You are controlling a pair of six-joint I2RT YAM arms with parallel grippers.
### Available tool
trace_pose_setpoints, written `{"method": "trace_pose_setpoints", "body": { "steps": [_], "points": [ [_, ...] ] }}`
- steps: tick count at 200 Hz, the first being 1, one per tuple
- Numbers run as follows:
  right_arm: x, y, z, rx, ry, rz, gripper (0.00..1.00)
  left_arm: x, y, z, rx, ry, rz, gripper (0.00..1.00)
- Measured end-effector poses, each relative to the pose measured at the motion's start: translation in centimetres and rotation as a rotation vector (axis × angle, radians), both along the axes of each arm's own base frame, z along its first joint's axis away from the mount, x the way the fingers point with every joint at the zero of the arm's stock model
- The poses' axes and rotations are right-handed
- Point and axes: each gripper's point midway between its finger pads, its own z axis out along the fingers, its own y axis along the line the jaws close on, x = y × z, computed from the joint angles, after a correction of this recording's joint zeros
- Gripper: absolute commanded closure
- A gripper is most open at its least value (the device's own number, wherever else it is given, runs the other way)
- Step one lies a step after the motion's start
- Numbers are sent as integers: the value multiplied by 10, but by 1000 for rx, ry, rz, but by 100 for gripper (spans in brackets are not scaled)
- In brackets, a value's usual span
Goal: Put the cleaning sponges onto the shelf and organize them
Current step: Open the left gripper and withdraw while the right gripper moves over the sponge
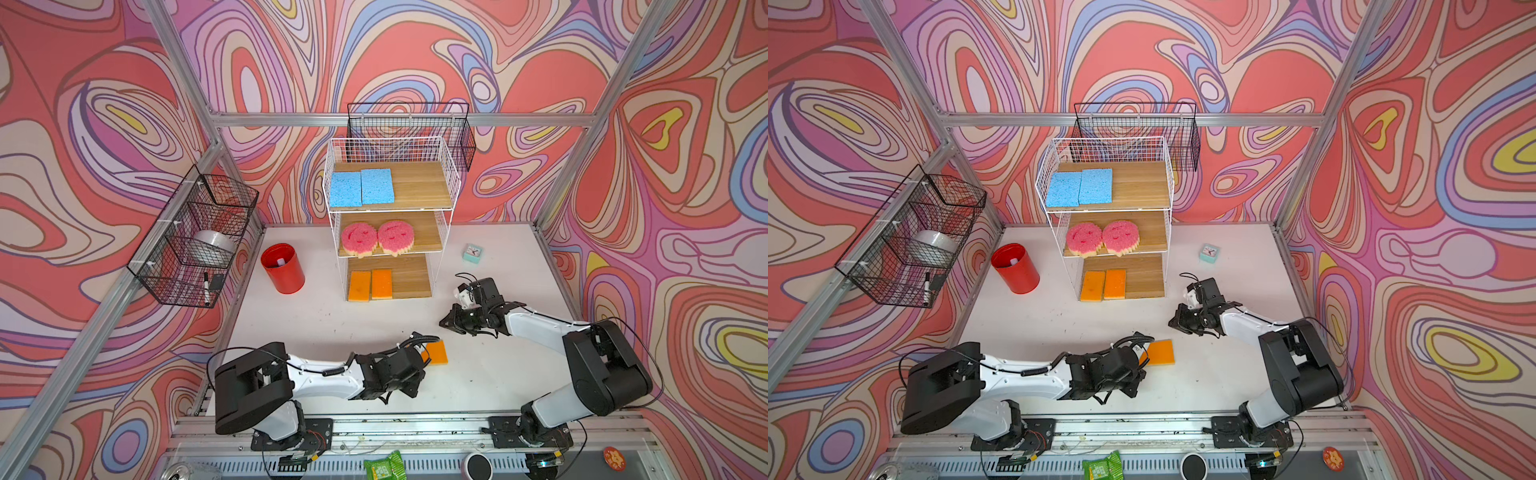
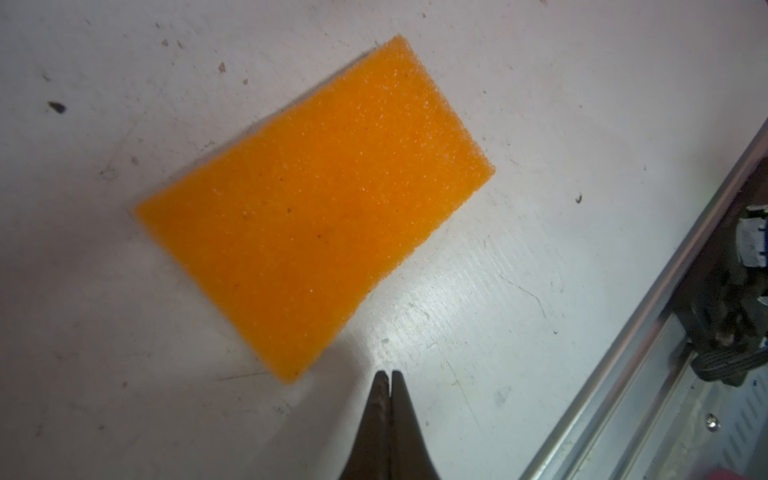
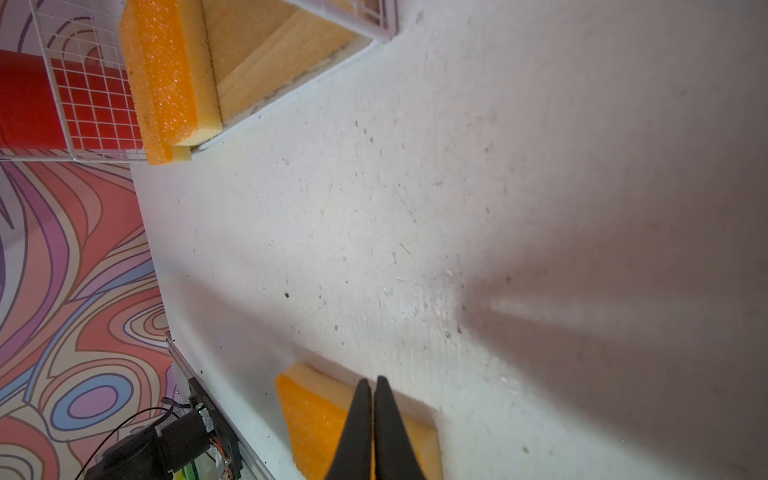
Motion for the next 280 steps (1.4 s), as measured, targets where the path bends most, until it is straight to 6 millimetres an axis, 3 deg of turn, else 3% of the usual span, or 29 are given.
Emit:
{"method": "trace_pose_setpoints", "body": {
  "steps": [37, 106, 146, 193, 217, 234, 242, 256, 266, 280],
  "points": [
    [-2, 3, -1, 19, -6, 10, 100, 5, 1, -15, 82, 30, 41, 100],
    [-22, 1, -19, 12, 46, 24, 100, 40, 11, -15, 121, 4, 171, 100],
    [-40, 3, -26, 7, 69, 48, 100, 64, 11, -8, 115, -20, 226, 100],
    [-59, 4, -15, 6, 42, 70, 100, 100, 10, 4, 100, -53, 287, 100],
    [-58, -4, -3, -27, 3, 46, 82, 104, 8, 11, 91, -65, 283, 100],
    [-55, -10, 8, -56, -37, 27, 49, 100, 14, 15, 87, -66, 283, 100],
    [-54, -12, 14, -70, -52, 15, 35, 96, 20, 18, 84, -67, 284, 88],
    [-51, -12, 26, -110, -93, 15, 16, 88, 34, 28, 75, -73, 285, 50],
    [-51, -6, 35, -144, -135, 44, 10, 81, 46, 37, 62, -82, 291, 33],
    [-57, 8, 45, -189, -190, 100, 8, 74, 63, 55, 35, -105, 304, 18]
  ]
}}
